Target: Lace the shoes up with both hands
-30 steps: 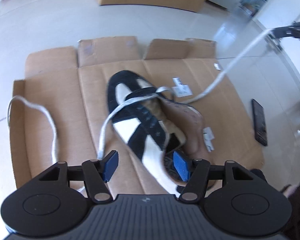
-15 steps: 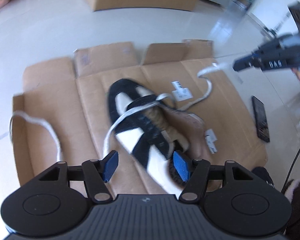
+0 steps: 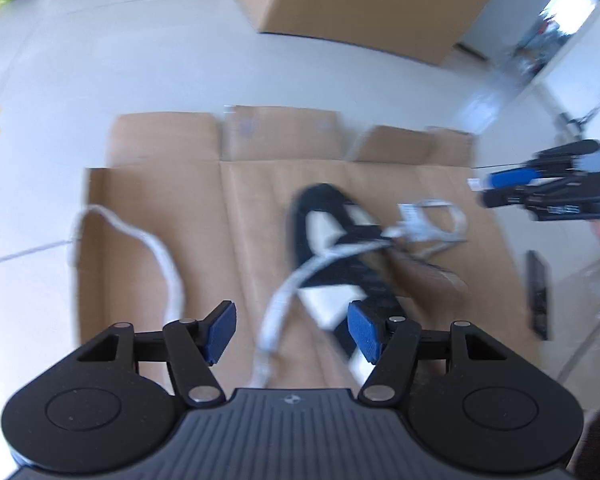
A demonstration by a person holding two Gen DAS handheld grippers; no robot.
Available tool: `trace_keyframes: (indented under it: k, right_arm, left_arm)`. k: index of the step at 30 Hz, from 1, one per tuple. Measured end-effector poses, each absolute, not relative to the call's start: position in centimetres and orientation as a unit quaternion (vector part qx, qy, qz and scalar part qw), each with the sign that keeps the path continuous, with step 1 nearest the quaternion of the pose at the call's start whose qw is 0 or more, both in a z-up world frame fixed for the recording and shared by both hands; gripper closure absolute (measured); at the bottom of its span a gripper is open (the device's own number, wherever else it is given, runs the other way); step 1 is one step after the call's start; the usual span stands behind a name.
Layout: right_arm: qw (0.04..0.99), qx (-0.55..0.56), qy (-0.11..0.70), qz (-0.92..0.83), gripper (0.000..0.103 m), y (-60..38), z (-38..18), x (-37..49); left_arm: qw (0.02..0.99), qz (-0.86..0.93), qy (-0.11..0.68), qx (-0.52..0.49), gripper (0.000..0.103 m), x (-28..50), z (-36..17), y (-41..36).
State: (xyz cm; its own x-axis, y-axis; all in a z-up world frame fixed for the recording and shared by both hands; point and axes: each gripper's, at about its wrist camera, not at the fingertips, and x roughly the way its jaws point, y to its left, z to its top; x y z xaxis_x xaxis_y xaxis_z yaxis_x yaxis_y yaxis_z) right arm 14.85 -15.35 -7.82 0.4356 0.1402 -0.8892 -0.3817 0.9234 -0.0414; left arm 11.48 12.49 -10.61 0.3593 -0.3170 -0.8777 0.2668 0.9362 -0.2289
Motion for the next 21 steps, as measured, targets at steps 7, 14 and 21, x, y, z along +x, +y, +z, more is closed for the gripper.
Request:
trace_keyframes:
  k: [7, 14, 21]
  right_arm:
    - [0.830, -0.090, 0.522, 0.174, 0.068, -14.1, -9.6, 14.5]
    - [0.815, -0.087, 0.538, 0.195, 0.070, -12.6, -12.0, 13.7]
    - [0.807, -0.087, 0.551, 0.193, 0.071, -12.3, -13.8, 13.8]
  left_arm:
    - [0.811, -0.201, 0.547, -0.040, 0.040, 12.2, -12.2, 11.4]
    - [0.808, -0.208, 0.551, -0.011, 0.040, 12.2, -13.8, 9.9]
    - [0.812, -0.252, 0.527, -0.006, 0.046, 13.0, -15.0, 9.8]
